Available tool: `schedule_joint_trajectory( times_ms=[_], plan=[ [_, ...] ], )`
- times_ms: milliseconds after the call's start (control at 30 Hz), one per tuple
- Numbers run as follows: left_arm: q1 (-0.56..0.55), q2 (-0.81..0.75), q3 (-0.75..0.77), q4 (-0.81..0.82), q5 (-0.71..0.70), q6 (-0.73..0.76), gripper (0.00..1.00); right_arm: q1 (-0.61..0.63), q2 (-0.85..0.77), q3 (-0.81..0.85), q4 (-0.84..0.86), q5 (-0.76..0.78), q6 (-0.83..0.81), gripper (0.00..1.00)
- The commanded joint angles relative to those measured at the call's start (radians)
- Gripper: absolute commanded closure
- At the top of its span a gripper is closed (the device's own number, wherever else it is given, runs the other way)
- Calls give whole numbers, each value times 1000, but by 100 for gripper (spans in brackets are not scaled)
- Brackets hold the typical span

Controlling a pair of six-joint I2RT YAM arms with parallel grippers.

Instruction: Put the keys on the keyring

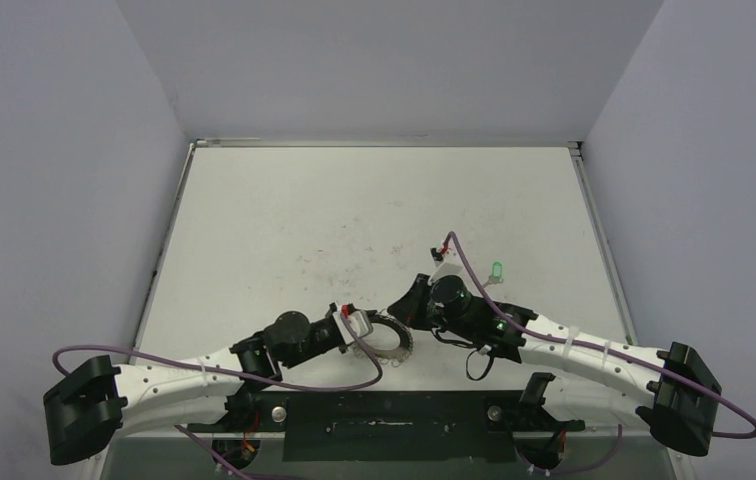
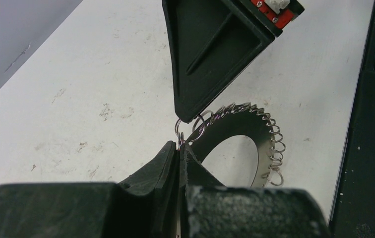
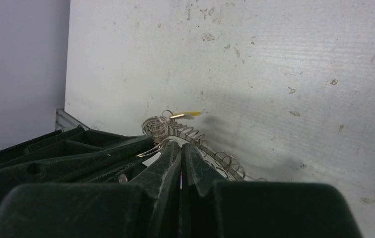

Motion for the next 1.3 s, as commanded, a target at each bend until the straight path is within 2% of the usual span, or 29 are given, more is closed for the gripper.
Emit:
schedule_joint_trajectory(
  times_ms=[0,200,300,367,400,500,600,700,833,933,1000,1133,1267],
  plan=[
    [0,-47,-23,44,-49,-17,100,-45,-3,-36,-68,98,78,100],
    [0,-83,-46,43,-40,0,100,-117,-9,-98,-12,-7,187,100],
    [0,-104,-52,33,-33,5,100,-156,-14,-124,30,-57,188,96],
    [0,-117,-54,23,-32,8,100,-166,-25,-125,39,-59,155,88],
    [0,-122,-54,17,-30,9,100,-169,-30,-121,33,-59,138,81],
    [0,-134,-55,0,-25,9,100,-178,-46,-102,16,-59,79,76],
    [0,-142,-58,-4,-26,7,100,-183,-52,-88,15,-59,27,63],
    [0,-144,-60,-9,-23,7,100,-183,-49,-73,39,-106,-59,53],
    [-1,-153,-58,-22,9,21,100,-183,-48,-34,81,-187,-220,45],
    [0,-168,-58,-37,47,39,100,-183,-33,11,118,-303,-346,40],
    [0,-184,-62,-44,81,47,100,-182,-4,47,125,-394,-424,38],
    [0,-208,-69,-59,126,59,100,-169,82,147,33,-561,-572,38],
    [0,-222,-70,-80,147,65,100,-145,156,232,-94,-650,-707,41]
  ],
)
